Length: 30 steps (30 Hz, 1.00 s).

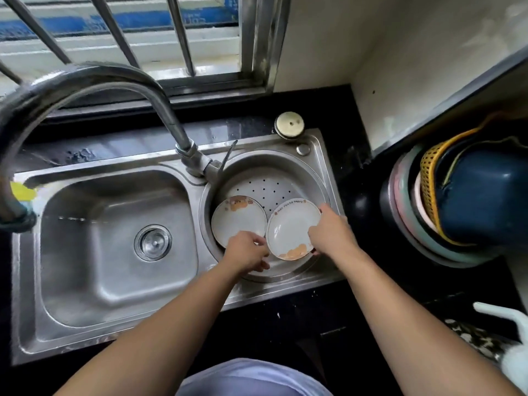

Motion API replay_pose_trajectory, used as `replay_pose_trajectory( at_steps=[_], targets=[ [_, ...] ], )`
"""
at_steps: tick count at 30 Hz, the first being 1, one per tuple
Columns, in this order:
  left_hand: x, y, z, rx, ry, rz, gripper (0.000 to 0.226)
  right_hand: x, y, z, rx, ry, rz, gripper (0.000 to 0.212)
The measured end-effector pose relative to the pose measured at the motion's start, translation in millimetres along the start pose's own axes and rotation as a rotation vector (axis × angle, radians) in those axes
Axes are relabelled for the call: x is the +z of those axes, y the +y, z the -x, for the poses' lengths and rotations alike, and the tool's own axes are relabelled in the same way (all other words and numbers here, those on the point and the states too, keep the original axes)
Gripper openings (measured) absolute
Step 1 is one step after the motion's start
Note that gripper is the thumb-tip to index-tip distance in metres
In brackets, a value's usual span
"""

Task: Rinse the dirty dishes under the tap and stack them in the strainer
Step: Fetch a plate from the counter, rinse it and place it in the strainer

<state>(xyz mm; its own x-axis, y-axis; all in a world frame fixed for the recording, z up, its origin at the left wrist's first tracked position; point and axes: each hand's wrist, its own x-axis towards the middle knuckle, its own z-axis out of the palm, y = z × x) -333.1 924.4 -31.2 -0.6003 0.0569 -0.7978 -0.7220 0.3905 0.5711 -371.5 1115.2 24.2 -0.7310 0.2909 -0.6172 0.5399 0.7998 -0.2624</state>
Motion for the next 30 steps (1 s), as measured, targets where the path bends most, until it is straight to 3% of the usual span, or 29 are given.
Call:
replay_pose_trajectory(
  at_steps=[2, 6, 11, 21, 27, 30],
  targets=[
    [14, 0, -7, 0.01, -0.001, -0.041, 0.016, 4, -1, -11, -0.012, -0.015, 0.111, 0.049],
    [32, -3, -13, 0.083, -0.002, -0.349, 0.033, 16, -2, -30, 0.061, -0.049, 0.21, 0.055],
    [43, -11, -15, 0.13, -0.12, -0.584, 0.039, 36, 5, -46, 0.066, -0.096, 0.262, 0.061],
    [46, -27, -26, 0.18, -0.124, -0.815, 0.054, 67, 0, -75, -0.029, -0.041, 0.445, 0.046],
    [42, -32, -29, 0.179, -0.09, -0.868, 0.051, 75, -5, -80, -0.192, -0.043, 0.912, 0.039],
    [39, -36, -28, 0.194, -0.089, -0.861, 0.049, 81, -1, -80, -0.192, -0.041, 0.972, 0.038]
  ],
)
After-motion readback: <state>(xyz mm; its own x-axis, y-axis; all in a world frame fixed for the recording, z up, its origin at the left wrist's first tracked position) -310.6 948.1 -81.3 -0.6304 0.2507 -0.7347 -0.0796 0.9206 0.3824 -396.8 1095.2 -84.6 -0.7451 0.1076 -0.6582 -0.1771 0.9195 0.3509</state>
